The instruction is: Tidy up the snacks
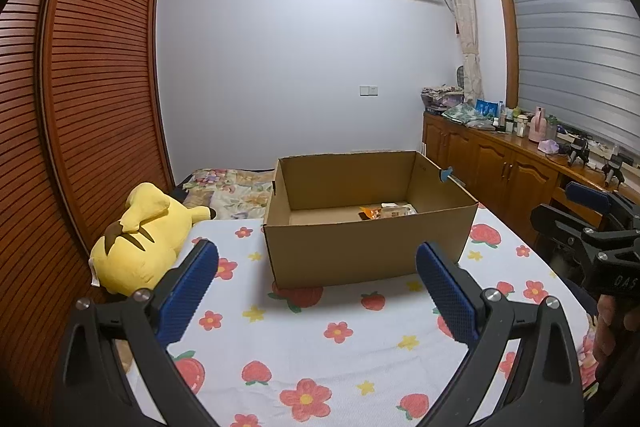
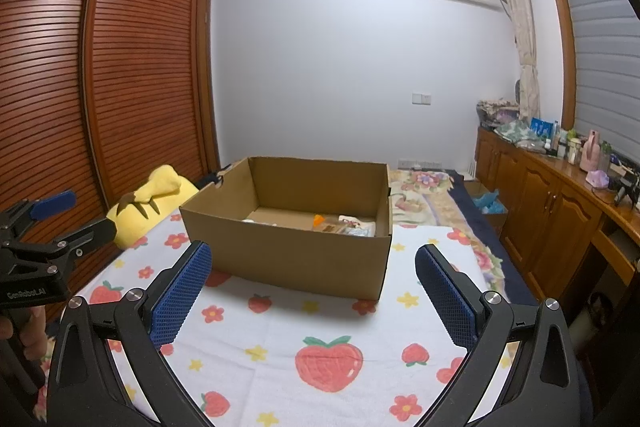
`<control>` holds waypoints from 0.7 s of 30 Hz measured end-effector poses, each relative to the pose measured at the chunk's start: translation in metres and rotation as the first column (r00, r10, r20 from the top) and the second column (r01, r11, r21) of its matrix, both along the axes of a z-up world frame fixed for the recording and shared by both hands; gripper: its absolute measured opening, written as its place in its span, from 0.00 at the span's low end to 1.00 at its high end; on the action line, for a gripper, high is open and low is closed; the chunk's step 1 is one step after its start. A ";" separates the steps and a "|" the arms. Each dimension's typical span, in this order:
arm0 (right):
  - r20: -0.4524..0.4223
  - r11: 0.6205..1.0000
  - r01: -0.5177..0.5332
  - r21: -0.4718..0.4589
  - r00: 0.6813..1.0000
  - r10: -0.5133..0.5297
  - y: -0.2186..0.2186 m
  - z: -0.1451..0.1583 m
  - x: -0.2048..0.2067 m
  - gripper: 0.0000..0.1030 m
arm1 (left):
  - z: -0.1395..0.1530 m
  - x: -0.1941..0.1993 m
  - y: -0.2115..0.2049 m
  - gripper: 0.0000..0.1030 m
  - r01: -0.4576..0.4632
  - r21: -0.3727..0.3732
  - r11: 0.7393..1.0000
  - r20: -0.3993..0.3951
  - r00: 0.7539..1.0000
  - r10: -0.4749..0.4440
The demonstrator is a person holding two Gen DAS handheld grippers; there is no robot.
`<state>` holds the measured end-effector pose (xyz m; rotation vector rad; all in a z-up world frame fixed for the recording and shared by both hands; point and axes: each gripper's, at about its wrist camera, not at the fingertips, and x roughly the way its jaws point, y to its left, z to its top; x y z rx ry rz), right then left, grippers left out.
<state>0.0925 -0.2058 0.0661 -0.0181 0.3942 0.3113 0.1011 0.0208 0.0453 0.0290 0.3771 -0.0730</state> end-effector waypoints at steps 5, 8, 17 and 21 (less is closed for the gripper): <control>0.001 1.000 -0.001 -0.001 1.000 0.001 0.000 0.000 0.000 1.00 | -0.001 0.000 0.000 0.97 -0.003 0.001 1.000 0.001 1.000 0.003; 0.002 1.000 0.001 -0.002 1.000 -0.001 -0.001 0.000 -0.001 1.00 | -0.001 0.000 0.000 0.97 -0.003 0.000 1.000 0.001 1.000 0.003; 0.003 1.000 0.006 -0.005 1.000 -0.006 -0.001 0.001 -0.001 1.00 | 0.001 -0.002 0.000 0.97 -0.001 0.007 1.000 0.001 1.000 0.001; -0.002 1.000 0.010 -0.002 1.000 -0.010 -0.003 0.001 -0.001 1.00 | 0.001 -0.003 0.000 0.97 -0.001 0.006 1.000 0.002 1.000 0.001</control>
